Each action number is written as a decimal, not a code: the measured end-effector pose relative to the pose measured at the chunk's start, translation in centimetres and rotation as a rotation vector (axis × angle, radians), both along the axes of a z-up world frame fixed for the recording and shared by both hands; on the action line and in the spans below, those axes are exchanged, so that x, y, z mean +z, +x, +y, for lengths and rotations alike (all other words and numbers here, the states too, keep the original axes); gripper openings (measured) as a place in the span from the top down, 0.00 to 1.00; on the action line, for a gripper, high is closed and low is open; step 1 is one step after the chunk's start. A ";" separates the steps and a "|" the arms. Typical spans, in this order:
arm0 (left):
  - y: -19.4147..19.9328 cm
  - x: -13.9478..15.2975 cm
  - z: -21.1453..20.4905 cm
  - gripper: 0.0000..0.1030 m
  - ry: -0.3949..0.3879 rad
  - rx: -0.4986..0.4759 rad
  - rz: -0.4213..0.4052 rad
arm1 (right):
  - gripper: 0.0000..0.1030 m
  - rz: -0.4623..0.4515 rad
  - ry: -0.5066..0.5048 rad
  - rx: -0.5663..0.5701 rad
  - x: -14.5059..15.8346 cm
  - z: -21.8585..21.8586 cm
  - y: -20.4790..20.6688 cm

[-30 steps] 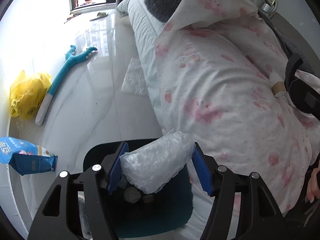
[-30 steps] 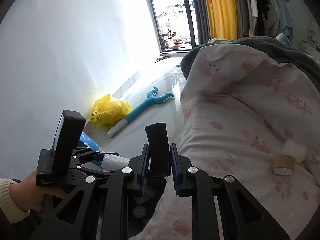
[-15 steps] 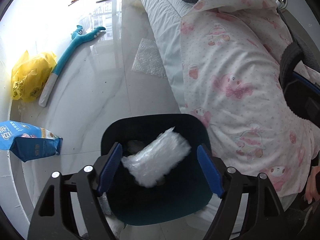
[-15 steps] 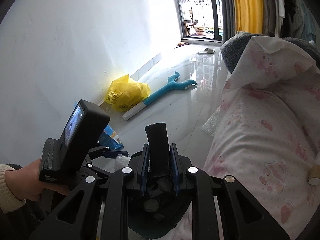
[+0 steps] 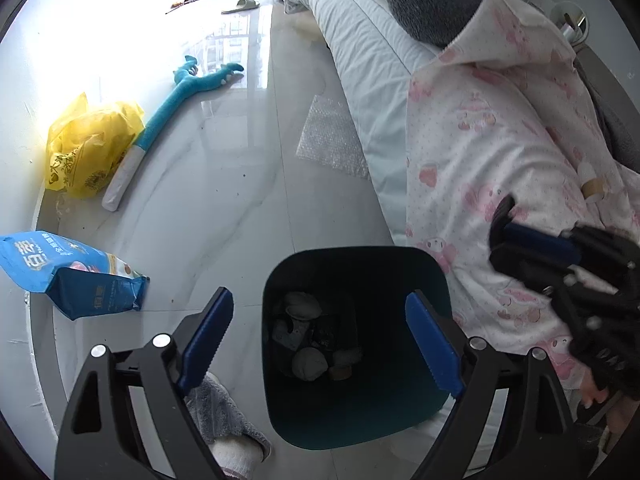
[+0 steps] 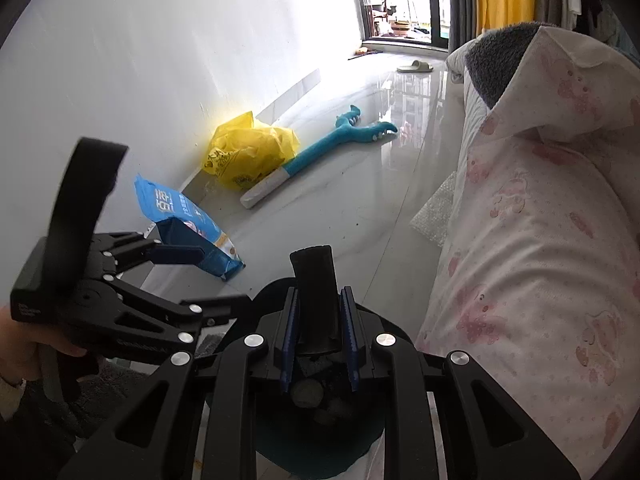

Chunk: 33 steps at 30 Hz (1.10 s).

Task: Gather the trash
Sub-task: 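Open the left tool dropping the bubble wrap while the right tool releases the black scrap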

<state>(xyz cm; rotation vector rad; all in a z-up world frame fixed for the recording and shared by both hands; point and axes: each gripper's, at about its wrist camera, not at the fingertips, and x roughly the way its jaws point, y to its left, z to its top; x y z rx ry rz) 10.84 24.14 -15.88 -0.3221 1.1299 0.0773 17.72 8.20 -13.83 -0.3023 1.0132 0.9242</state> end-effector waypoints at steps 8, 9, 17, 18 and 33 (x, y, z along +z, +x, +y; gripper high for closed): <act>-0.6 2.4 1.0 0.11 0.027 0.009 -0.103 | 0.80 0.066 -0.065 0.017 -3.2 1.4 -0.1; -0.7 2.6 1.2 0.11 0.033 0.009 -0.115 | 0.80 0.075 -0.073 0.017 -3.7 1.6 -0.2; -1.2 4.7 1.6 0.11 0.043 0.007 -0.209 | 0.80 0.136 -0.103 0.006 -6.1 2.6 -0.2; -1.3 5.0 1.6 0.11 0.045 0.008 -0.224 | 0.80 0.146 -0.101 0.003 -6.4 2.6 -0.1; -2.1 10.1 -0.6 0.19 0.106 -0.029 -0.481 | 0.79 0.176 -0.149 0.004 -8.6 2.9 -0.6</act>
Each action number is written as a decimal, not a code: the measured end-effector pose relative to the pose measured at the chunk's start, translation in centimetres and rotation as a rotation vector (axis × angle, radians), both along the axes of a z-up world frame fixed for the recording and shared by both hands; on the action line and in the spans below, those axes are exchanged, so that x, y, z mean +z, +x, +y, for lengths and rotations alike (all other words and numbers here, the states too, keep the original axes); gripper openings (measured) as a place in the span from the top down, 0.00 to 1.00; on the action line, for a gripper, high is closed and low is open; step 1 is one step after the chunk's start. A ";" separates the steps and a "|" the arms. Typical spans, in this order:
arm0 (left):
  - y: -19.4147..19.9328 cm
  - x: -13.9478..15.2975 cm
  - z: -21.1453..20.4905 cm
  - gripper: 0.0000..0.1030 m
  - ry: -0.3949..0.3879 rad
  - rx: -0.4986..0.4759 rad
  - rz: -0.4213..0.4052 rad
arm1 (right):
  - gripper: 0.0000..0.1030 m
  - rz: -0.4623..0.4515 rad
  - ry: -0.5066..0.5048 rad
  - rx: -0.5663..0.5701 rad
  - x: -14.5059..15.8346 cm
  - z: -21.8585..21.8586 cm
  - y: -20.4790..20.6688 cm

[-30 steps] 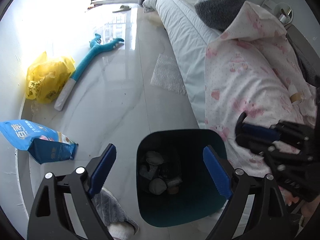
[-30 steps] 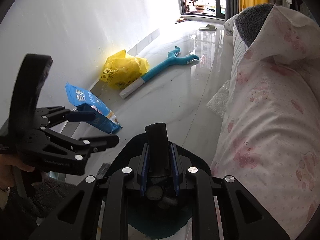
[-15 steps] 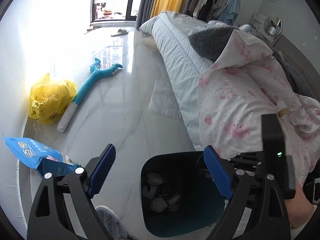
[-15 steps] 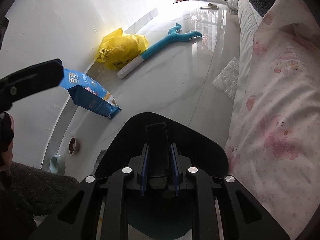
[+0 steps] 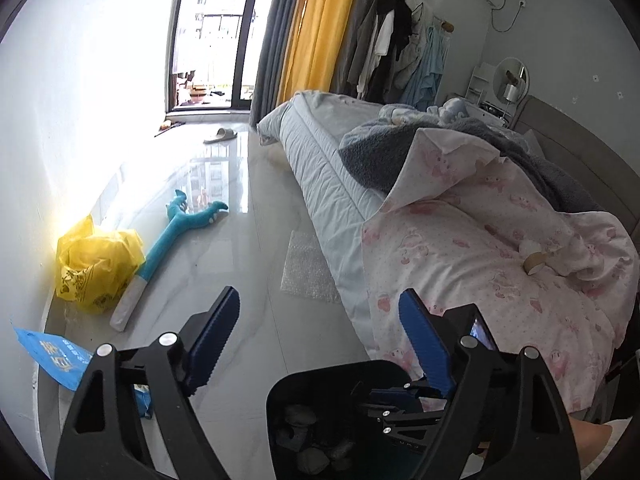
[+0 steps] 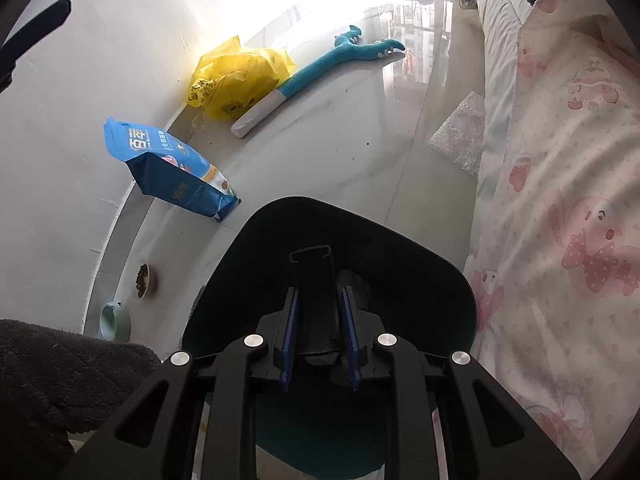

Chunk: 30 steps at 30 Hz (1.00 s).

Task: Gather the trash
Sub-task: 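Open the left tool dropping the bubble wrap while the right tool releases the black scrap, then move both open tools back toward the bed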

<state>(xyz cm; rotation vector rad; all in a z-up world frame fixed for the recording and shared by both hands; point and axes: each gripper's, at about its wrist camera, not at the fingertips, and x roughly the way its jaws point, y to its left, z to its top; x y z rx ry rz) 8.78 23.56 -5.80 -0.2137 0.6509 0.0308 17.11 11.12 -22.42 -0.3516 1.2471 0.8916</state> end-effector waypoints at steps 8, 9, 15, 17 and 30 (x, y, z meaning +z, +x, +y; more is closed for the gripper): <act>-0.2 2.2 -1.7 0.23 0.083 -0.002 -0.107 | 0.44 -0.026 0.034 0.014 1.5 -0.9 -0.4; -0.2 2.5 -1.9 0.23 0.088 -0.003 -0.122 | 0.44 -0.035 0.045 0.018 2.0 -1.1 -0.4; -0.1 4.1 -3.4 0.23 0.140 0.002 -0.203 | 0.33 -0.090 0.113 0.010 4.7 -2.9 -0.4; 0.1 4.4 -3.9 0.21 0.138 0.004 -0.211 | 0.32 -0.112 0.131 -0.002 5.7 -3.7 -0.3; 2.3 5.4 -8.2 0.06 0.116 -0.051 -0.211 | 0.13 -0.326 0.239 -0.157 11.6 -11.2 2.5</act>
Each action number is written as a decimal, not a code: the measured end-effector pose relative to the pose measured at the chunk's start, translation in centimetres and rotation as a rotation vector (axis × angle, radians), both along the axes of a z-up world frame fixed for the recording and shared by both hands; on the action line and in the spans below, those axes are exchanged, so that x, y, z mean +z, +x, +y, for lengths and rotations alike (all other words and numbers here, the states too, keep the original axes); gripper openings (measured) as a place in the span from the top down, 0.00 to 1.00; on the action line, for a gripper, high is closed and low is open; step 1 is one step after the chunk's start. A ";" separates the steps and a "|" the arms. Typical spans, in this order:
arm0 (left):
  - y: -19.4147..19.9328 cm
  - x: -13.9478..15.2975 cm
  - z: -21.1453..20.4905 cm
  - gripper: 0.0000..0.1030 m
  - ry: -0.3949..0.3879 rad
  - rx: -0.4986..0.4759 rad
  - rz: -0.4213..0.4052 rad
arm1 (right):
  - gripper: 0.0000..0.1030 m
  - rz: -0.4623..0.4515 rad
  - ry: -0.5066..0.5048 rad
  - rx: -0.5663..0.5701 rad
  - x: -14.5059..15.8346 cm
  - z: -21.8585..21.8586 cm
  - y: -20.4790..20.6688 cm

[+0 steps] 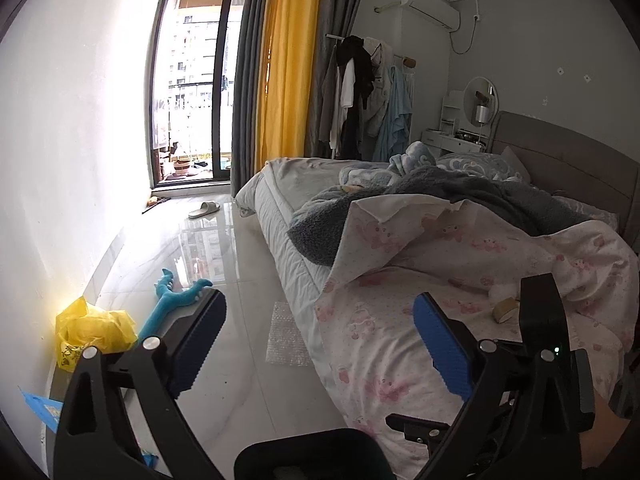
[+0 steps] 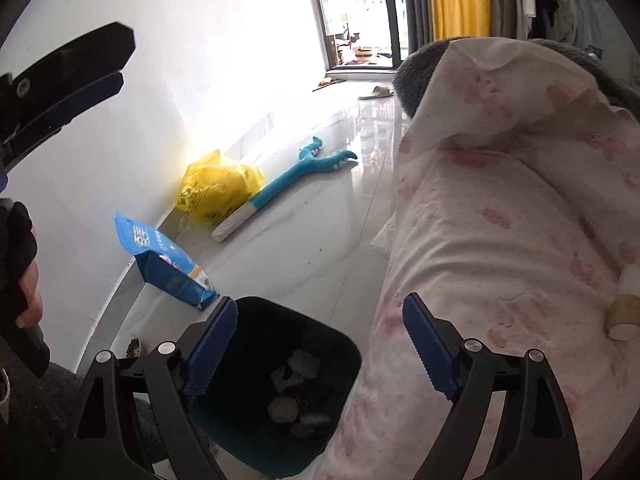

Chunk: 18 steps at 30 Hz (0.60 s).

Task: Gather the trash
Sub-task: 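Move both open tools back toward the bed, then grasp the white bubble wrap with the right tool while the left tool grasps the cardboard tape core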

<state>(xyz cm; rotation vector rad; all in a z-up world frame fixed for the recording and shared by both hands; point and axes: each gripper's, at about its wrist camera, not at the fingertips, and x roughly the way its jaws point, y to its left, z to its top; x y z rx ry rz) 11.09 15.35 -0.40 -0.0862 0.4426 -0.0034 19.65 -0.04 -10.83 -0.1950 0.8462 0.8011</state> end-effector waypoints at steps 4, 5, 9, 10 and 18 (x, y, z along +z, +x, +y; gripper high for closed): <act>1.1 0.3 -1.6 0.04 -0.003 -0.033 -0.003 | 0.09 -0.028 -0.006 -0.052 0.7 -2.1 1.6; 1.6 0.3 -2.0 0.04 -0.014 -0.044 0.002 | 0.09 -0.031 -0.006 -0.064 0.8 -2.6 2.0; 3.3 0.2 -3.6 0.04 -0.023 -0.053 0.004 | 0.05 -0.044 -0.009 -0.148 1.3 -5.7 4.3; 3.7 0.2 -3.9 0.04 -0.025 -0.052 0.009 | 0.04 -0.044 -0.007 -0.160 1.4 -6.4 4.6; 5.9 0.7 -7.7 0.03 0.009 -0.079 0.033 | 0.03 -0.073 0.015 -0.351 2.6 -12.8 8.3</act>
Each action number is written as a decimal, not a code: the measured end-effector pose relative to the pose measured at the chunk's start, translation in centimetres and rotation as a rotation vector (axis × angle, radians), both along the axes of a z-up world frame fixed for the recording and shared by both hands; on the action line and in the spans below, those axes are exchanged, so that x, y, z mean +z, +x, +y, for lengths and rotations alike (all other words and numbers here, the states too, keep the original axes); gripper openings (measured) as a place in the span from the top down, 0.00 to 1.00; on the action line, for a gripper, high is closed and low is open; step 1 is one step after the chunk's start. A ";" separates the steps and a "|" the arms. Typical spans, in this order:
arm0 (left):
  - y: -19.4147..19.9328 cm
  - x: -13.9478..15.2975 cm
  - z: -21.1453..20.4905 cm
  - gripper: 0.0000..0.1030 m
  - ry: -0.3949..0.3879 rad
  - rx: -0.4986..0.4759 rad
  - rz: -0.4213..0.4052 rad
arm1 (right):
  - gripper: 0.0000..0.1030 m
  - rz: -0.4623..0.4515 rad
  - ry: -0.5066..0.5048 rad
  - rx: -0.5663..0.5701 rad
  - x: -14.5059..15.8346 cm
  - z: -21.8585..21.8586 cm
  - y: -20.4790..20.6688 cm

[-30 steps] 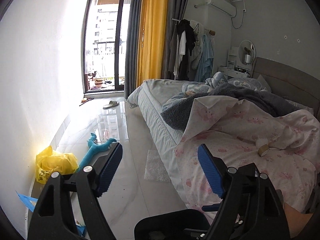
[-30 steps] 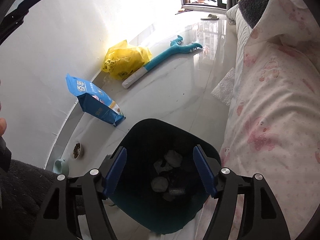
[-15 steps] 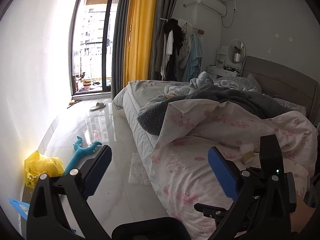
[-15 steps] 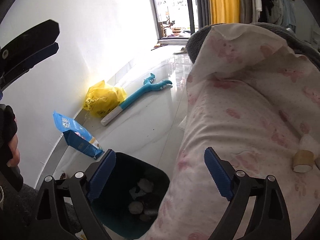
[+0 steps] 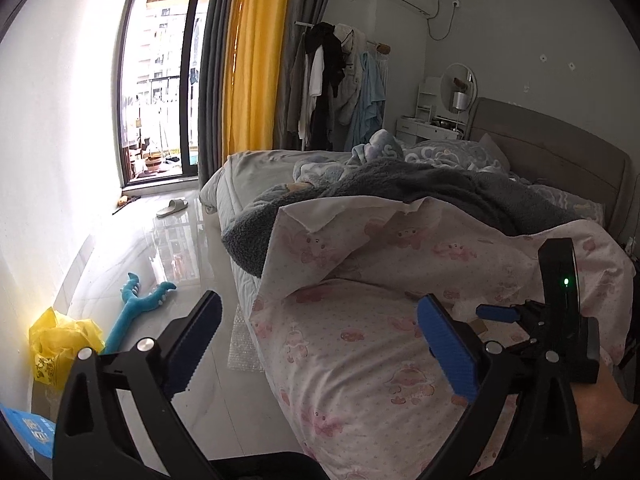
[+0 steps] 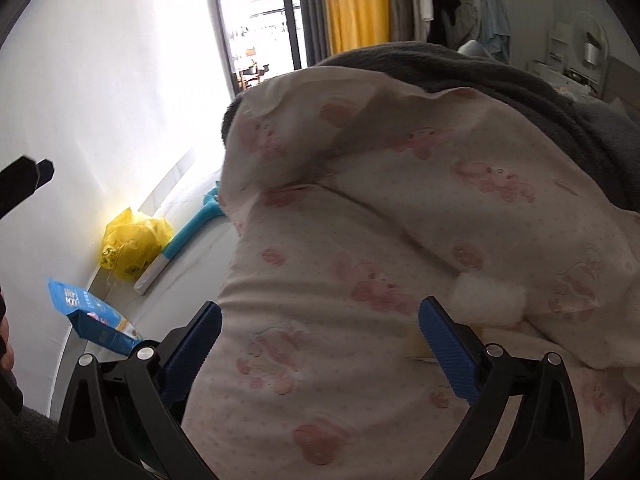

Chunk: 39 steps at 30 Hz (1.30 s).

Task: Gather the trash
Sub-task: 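Grasp the white bubble wrap with the right tool while the left tool grasps the cardboard tape core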

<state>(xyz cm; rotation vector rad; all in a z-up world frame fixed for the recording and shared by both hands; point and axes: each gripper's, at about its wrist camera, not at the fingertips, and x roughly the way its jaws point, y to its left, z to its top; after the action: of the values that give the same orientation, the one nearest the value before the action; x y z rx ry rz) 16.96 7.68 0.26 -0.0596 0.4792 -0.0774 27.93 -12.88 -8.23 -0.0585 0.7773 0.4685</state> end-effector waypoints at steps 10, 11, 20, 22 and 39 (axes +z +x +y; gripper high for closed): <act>1.7 -2.1 -4.0 0.03 -0.007 -0.100 0.045 | 0.03 0.036 0.038 -0.196 -0.5 -6.0 3.4; 2.0 -2.5 -4.3 0.03 -0.009 -0.110 0.055 | 0.03 0.049 0.043 -0.205 -0.7 -6.4 3.7; 4.0 -5.2 -5.5 0.03 -0.061 -0.171 0.152 | 0.03 0.146 0.043 -0.213 -2.6 -7.5 5.8; 4.5 -5.7 -5.9 0.03 -0.073 -0.190 0.177 | 0.03 0.148 0.026 -0.219 -2.9 -7.5 6.2; 6.8 -8.1 -11.3 0.04 -0.088 -0.310 0.271 | 0.42 0.199 0.050 -0.162 -3.8 -7.8 8.0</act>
<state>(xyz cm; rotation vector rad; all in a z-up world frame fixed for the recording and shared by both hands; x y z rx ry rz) 23.75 -3.59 -7.85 -0.0823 0.7539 -0.3978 35.91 -20.68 -11.99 0.0990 0.9568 0.3426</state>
